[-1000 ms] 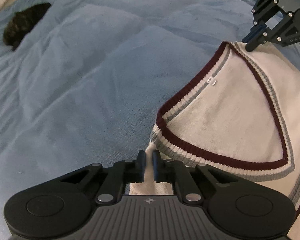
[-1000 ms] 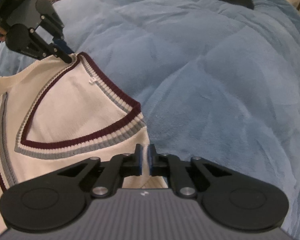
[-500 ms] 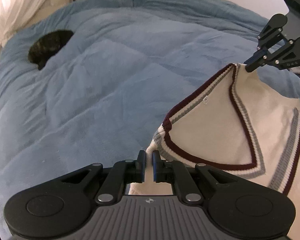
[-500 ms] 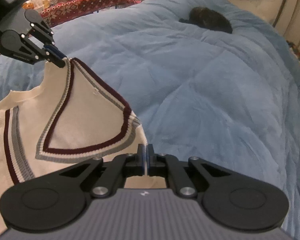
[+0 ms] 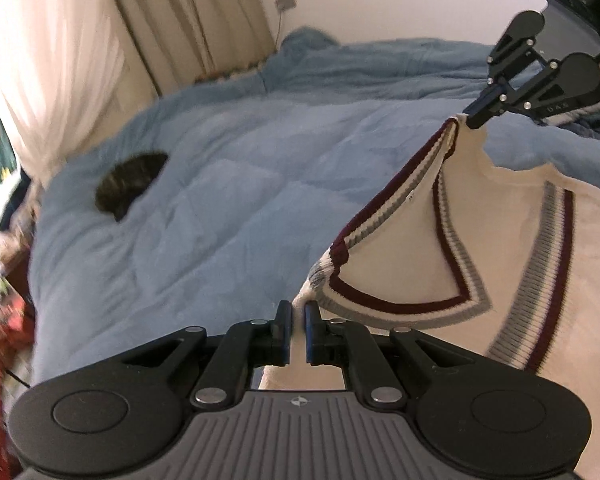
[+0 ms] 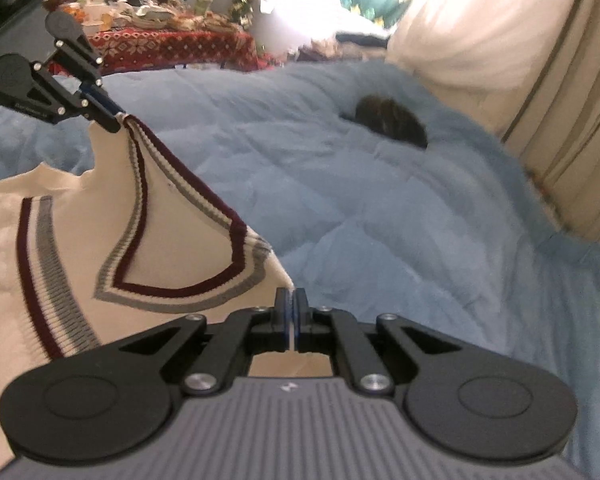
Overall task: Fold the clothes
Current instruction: 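Lift the vest by the shoulders with both grippers and fold it over the hem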
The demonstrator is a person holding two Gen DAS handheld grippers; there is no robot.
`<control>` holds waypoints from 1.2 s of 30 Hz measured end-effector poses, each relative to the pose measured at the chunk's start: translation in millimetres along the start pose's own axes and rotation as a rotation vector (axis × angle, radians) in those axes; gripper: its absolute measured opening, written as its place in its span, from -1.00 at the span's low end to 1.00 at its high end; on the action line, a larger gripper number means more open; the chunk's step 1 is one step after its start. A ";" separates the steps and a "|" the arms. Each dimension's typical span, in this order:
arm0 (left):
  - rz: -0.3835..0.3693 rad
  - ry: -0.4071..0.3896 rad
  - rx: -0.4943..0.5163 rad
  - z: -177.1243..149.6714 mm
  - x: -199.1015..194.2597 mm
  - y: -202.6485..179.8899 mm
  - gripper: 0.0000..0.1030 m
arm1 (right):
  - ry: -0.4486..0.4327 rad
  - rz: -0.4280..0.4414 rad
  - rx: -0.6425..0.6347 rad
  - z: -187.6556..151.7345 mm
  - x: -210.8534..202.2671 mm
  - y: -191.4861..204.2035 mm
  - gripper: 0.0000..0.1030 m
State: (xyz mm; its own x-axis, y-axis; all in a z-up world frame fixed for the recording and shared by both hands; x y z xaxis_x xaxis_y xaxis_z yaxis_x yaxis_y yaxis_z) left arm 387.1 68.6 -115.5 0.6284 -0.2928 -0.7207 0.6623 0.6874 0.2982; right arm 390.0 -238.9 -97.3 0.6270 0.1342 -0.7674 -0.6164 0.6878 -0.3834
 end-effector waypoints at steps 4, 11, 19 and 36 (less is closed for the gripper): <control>0.053 -0.061 0.014 -15.1 -36.4 -25.6 -0.87 | -0.052 -0.075 -0.038 -13.1 -39.8 36.3 -0.98; 0.064 -0.100 0.014 -39.7 -101.6 -69.0 -0.87 | -0.100 -0.112 -0.040 -41.1 -116.0 92.5 -0.98; 0.010 -0.084 0.028 -92.7 -134.4 -134.6 -0.90 | -0.099 -0.105 -0.029 -94.3 -149.3 168.4 -0.97; 0.064 0.080 0.150 -149.2 -92.2 -204.3 -0.88 | -0.019 -0.069 0.096 -175.8 -107.1 232.0 -0.92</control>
Point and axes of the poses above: each gripper's, at about its wrist camera, not at the fingertips, and x roughly the way its jaws point, y to its left, z to its top, the point moved 1 cm from there along x, roughly the way its jaws point, and after that the axes turned 10 degrees about y, right-handed, at the moved point
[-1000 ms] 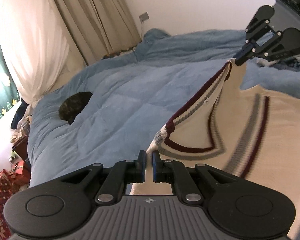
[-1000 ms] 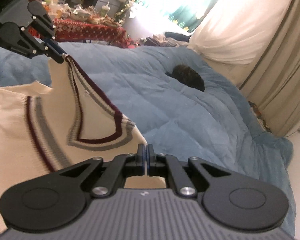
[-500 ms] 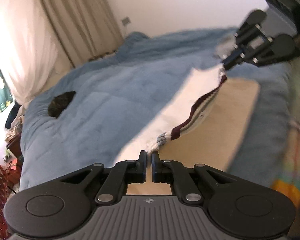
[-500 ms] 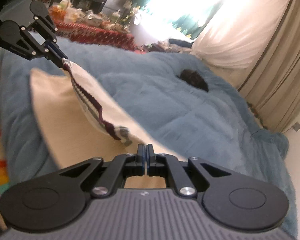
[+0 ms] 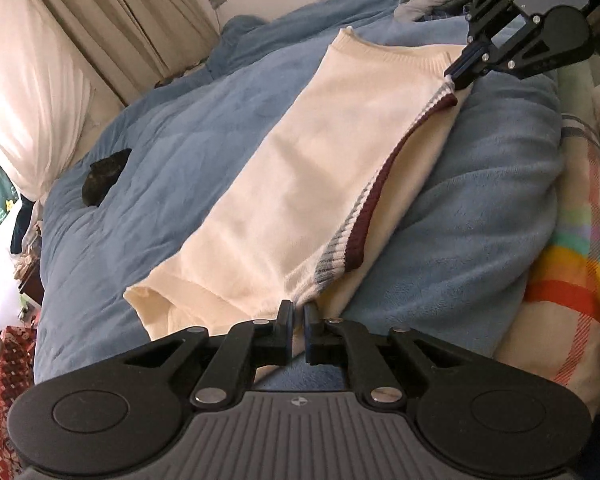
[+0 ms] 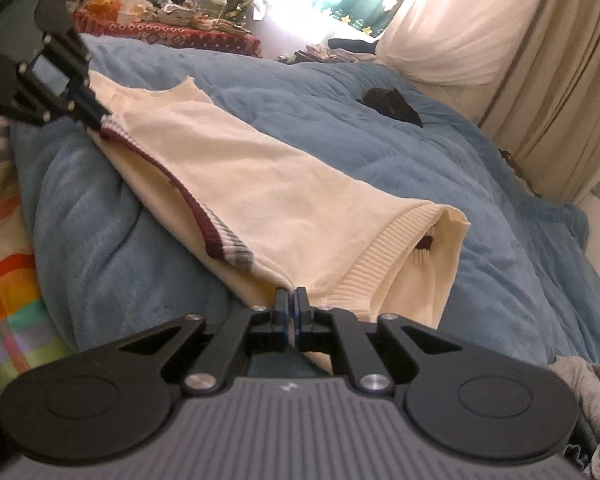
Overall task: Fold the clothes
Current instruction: 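Lift the vest by the shoulders with both grippers and fold it over the hem, then lower the folded vest onto the duvet and open both grippers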
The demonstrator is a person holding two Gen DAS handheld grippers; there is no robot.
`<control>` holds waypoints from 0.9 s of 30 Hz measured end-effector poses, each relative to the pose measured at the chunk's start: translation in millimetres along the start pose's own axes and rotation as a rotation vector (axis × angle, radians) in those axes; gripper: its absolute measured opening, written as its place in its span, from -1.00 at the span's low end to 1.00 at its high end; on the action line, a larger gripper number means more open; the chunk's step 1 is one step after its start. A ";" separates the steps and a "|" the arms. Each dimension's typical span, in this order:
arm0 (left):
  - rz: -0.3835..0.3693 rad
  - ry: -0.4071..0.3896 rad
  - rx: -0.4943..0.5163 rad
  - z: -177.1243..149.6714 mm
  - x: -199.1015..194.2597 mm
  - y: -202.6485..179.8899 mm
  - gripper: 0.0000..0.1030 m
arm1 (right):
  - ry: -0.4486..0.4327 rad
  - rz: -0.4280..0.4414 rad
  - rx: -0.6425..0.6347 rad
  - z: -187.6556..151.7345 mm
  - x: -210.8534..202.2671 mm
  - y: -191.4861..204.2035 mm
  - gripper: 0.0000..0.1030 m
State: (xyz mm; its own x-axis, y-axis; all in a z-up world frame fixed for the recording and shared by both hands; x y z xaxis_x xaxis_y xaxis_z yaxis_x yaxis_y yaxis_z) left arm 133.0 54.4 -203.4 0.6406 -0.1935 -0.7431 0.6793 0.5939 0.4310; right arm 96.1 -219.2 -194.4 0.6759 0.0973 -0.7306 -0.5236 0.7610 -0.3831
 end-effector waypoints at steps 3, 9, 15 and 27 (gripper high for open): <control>-0.024 0.006 -0.062 -1.6 -5.7 5.3 -0.88 | 0.001 0.015 0.039 -2.3 -6.1 -6.5 -0.90; -0.084 0.014 -0.279 -14.8 -31.2 38.2 -0.60 | 0.008 0.023 0.177 -12.1 -26.1 -36.7 -0.78; -0.107 0.043 -0.557 -36.7 -34.4 80.9 -0.38 | 0.035 0.012 0.433 -32.1 -28.7 -80.0 -0.43; -0.139 0.118 -0.741 -61.5 -15.8 89.1 -0.12 | 0.107 0.079 0.667 -47.6 5.5 -106.1 -0.38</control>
Point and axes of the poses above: each gripper's, at about its wrist camera, not at the fingertips, and x roughly the way its jaws point, y to its left, z to its top, the point moved 1 cm from there along x, roughly the way its jaws point, and after that the axes turned 10 degrees about y, right-handed, at the moved point
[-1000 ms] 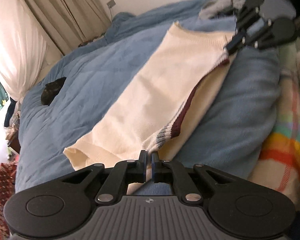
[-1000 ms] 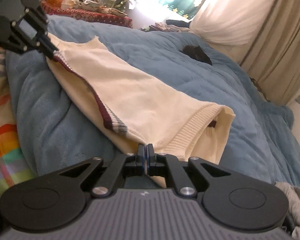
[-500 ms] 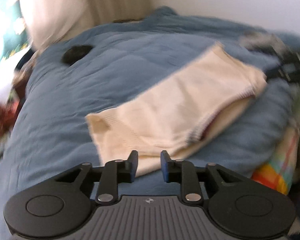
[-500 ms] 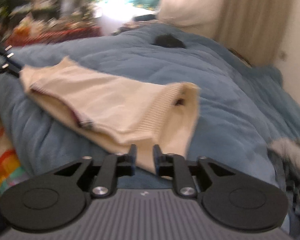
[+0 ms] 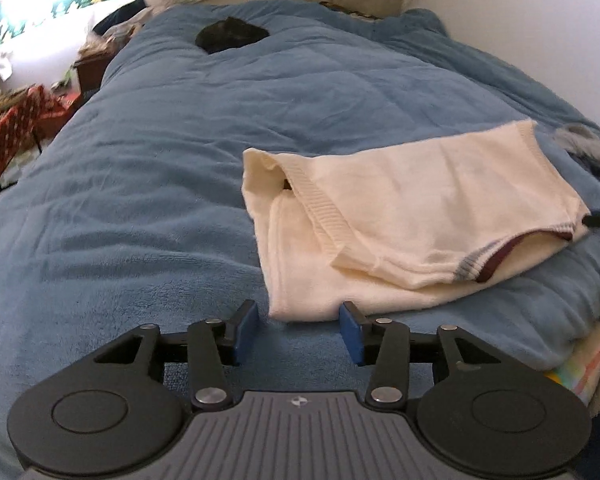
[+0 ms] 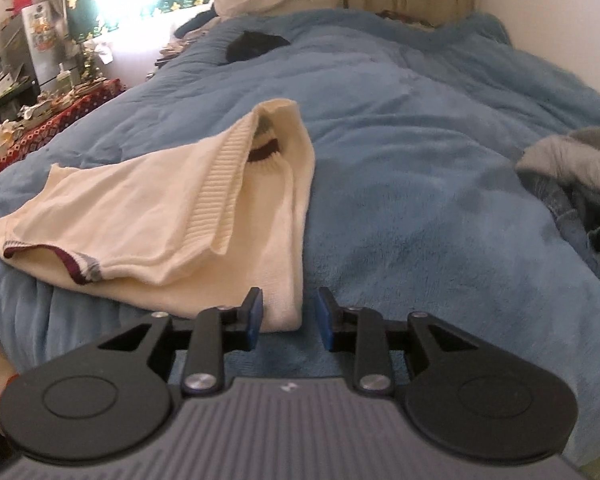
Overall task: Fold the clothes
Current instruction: 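Lower the folded vest onto the duvet and open both grippers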
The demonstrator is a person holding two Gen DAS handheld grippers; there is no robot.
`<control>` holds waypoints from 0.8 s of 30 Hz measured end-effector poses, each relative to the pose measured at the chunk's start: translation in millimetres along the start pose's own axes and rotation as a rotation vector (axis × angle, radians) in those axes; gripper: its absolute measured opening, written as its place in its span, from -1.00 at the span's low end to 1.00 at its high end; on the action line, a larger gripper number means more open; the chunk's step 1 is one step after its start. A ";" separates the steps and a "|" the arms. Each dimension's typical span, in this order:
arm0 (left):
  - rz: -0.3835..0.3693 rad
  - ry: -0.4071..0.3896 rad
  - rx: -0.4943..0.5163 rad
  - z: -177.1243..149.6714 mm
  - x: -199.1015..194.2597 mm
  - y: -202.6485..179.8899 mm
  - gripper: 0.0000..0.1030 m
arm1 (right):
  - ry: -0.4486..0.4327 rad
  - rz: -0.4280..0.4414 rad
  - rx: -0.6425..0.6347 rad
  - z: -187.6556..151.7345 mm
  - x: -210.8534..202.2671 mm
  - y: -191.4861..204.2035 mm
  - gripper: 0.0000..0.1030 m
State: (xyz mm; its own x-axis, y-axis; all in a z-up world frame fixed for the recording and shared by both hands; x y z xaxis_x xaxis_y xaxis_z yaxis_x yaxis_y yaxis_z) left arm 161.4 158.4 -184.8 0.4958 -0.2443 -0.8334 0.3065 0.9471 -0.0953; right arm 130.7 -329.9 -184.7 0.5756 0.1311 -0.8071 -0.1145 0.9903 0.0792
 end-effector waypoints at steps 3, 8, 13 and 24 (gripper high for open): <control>-0.050 -0.004 -0.062 3.0 -3.0 8.3 -0.07 | 0.000 0.017 0.012 -0.5 -1.6 2.0 -0.38; -0.205 0.015 -0.220 5.0 -8.0 33.5 -0.06 | 0.000 0.037 0.014 -3.8 -5.7 2.2 -0.38; -0.254 0.047 -0.369 8.2 -1.1 53.5 -0.11 | -0.002 0.041 0.038 -4.4 -3.4 1.0 -0.38; -0.143 0.103 -0.324 16.5 10.9 36.4 -0.83 | 0.013 0.026 0.060 -0.6 5.1 13.0 -0.76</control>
Point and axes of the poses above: each gripper's, at about its wrist camera, not at the fingertips, and x roughly the way its jaws point, y to its left, z to its top, the point moved 1 cm from there along x, roughly the way its jaws point, and after that the axes turned 10 degrees about y, right-handed, at the moved point
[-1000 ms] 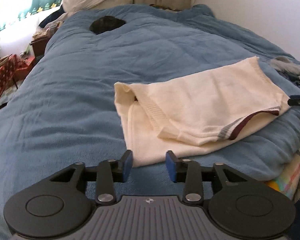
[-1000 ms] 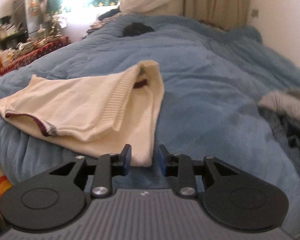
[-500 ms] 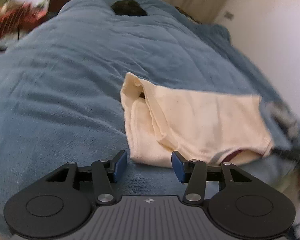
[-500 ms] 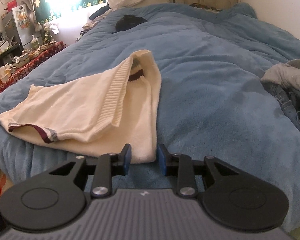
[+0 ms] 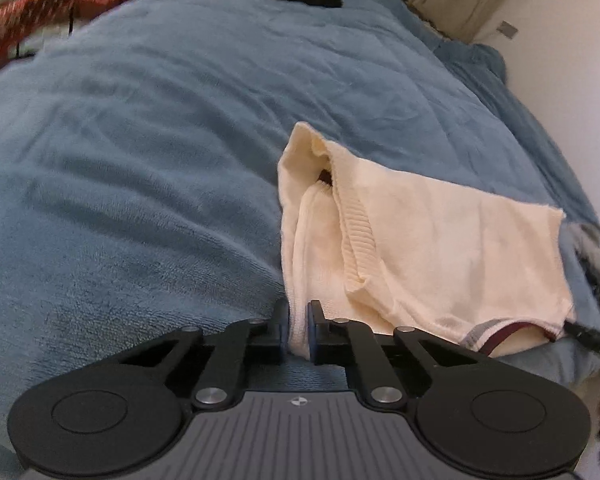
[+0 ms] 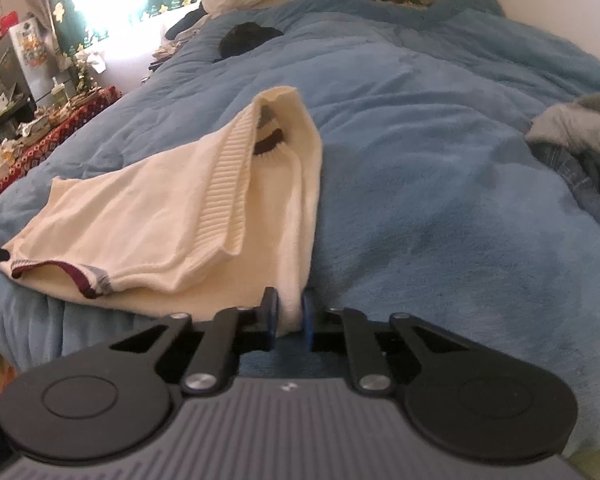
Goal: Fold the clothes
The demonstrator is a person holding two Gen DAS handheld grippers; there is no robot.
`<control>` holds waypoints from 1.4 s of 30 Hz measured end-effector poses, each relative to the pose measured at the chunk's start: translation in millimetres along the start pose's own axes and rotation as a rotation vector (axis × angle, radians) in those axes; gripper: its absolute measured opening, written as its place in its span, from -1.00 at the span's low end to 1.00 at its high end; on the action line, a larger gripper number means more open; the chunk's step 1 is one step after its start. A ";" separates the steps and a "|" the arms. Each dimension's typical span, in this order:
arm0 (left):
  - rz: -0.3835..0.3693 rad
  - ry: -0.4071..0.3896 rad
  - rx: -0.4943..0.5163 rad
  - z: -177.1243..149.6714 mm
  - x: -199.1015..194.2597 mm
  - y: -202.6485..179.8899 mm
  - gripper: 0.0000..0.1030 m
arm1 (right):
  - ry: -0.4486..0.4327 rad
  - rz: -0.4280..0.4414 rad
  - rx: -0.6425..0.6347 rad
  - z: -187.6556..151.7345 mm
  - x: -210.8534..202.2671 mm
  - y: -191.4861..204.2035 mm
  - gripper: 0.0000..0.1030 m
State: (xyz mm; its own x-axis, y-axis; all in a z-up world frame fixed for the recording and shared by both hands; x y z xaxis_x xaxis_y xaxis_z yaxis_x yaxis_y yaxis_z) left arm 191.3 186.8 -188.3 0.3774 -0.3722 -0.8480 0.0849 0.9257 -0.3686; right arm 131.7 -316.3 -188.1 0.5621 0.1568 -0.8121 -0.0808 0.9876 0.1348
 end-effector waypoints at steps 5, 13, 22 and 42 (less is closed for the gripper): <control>0.016 -0.059 0.036 -9.7 -22.5 -7.5 -0.85 | -0.037 -0.007 -0.015 0.1 -19.1 3.9 -0.78; 0.021 -0.071 0.099 -39.0 -51.5 -13.4 -0.85 | -0.047 0.018 -0.019 -18.9 -57.5 13.3 -0.78; 0.105 -0.113 0.200 -57.1 -51.0 -13.3 -0.55 | -0.035 0.006 0.006 -42.7 -57.9 1.9 -0.43; 0.310 -0.078 0.314 68.0 42.1 -19.4 -0.31 | -0.054 -0.065 -0.124 98.1 57.1 -14.1 -0.51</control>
State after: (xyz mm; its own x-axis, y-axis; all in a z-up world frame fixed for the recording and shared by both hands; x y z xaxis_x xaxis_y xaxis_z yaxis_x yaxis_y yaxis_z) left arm 268.2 157.7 -191.0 0.4966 -0.0791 -0.8643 0.2278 0.9728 0.0418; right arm 245.6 -322.3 -180.8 0.6127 0.0949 -0.7846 -0.1417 0.9899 0.0091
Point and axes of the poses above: each gripper's, at about its wrist camera, not at the fingertips, and x roughly the way its jaws point, y to its left, z to its top, the point moved 1 cm from there along x, roughly the way its jaws point, and after that the axes turned 10 degrees about y, right-handed, at the moved point
